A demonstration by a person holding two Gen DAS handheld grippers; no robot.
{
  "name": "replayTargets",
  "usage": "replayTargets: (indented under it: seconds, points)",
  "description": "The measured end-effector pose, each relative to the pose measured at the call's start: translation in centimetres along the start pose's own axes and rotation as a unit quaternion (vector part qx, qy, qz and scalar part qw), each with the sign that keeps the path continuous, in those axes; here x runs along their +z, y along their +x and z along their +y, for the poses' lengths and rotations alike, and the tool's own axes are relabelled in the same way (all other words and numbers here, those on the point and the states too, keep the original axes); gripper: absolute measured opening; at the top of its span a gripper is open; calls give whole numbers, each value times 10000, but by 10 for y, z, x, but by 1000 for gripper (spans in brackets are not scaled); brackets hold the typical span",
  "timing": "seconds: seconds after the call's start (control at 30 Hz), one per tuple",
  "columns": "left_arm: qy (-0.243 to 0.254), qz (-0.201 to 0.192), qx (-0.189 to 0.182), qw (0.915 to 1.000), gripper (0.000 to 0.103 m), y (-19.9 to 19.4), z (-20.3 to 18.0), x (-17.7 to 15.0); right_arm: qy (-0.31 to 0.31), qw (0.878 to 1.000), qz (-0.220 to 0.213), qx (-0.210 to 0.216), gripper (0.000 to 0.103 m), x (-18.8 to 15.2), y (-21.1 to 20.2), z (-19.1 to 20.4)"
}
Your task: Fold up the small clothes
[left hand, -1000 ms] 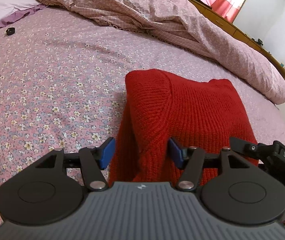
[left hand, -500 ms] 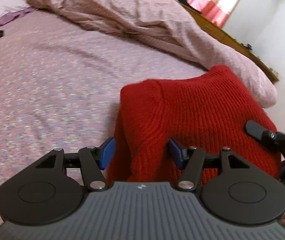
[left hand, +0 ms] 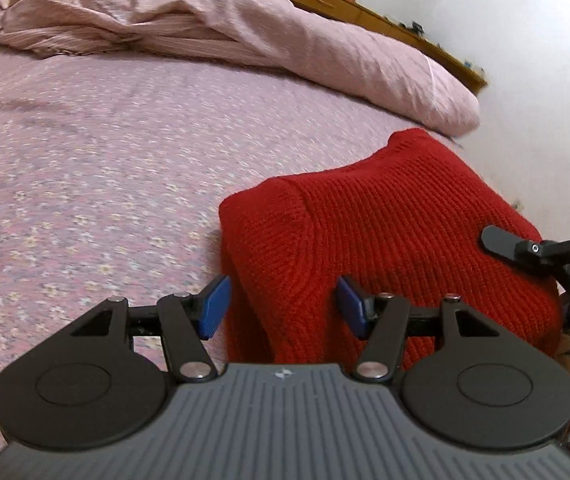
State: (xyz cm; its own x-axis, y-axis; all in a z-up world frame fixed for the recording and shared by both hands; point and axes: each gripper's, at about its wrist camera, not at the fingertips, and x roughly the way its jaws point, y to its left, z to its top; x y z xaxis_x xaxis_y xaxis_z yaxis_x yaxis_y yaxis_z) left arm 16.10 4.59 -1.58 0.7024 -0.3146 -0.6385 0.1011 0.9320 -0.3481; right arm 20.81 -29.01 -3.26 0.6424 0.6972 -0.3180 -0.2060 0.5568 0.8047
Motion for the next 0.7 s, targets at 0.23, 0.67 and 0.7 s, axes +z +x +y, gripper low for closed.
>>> replayTargets:
  seconds: [0.23,0.67,0.7]
  points:
    - [171,134,171,9996,64,7,-18,-7,404,9989,-38,-237,63,-11,-5,-35]
    - [300,273,260,9988,65,9,-30,-9,255,9949,-7,-973,79,-28,-21,-49]
    - [342,266,295,9986,65,9,-32,-9,173,9943,-24,-1049,79,-29,-25,-46]
